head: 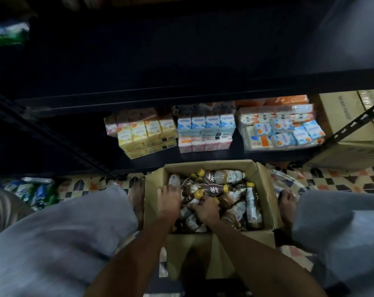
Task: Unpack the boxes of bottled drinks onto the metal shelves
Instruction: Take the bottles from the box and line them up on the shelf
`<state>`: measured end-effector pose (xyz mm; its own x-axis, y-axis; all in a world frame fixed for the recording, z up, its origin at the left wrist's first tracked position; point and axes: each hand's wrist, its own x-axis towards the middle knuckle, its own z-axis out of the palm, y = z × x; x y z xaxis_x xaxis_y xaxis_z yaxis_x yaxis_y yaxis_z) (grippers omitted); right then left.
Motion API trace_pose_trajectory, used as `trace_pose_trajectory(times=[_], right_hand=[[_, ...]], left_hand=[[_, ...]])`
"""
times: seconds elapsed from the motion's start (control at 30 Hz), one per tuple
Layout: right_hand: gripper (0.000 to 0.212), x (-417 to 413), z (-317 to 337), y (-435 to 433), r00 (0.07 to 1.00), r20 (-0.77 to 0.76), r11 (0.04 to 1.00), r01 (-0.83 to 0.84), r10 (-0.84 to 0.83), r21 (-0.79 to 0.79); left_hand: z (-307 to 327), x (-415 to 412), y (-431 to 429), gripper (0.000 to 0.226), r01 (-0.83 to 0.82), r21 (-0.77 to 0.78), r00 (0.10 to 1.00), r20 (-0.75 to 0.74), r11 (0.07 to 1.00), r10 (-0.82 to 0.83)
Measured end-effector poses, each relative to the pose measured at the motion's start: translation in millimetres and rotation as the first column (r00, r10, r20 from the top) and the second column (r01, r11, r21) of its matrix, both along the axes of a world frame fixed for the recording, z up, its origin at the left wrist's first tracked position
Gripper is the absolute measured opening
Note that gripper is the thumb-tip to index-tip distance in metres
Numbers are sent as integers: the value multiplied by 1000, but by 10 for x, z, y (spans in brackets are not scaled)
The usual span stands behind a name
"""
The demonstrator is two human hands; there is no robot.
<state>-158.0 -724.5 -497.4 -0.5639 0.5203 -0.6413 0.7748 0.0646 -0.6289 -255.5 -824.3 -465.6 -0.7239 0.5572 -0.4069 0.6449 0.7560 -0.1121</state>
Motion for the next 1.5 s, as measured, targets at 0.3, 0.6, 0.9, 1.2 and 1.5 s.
trace_pose_trajectory(times=[0.3, 0.6, 0.9, 1.2, 1.5], right_hand=[[32, 138, 289, 111, 961, -244, 989, 109, -130, -96], [75, 258, 657, 282, 951, -306, 998, 48, -33, 41], [55, 380, 1090, 383, 920, -389, 997, -20, 48, 75], [54, 340, 1525, 529, 857, -514, 993, 22, 43, 120], [45, 187, 2441, 717, 765, -631, 938, 112, 129, 328]], left_hand=[[494, -317, -105, 34, -654, 552, 729, 644, 518, 234], [743, 14, -41, 61, -889, 341, 410, 890, 305, 198], [1061, 278, 214, 85, -905, 363, 412, 877, 220, 248], [1567, 258, 339, 15, -801, 577, 591, 805, 159, 56], [2359, 1, 448, 26, -530, 802, 812, 573, 274, -107]])
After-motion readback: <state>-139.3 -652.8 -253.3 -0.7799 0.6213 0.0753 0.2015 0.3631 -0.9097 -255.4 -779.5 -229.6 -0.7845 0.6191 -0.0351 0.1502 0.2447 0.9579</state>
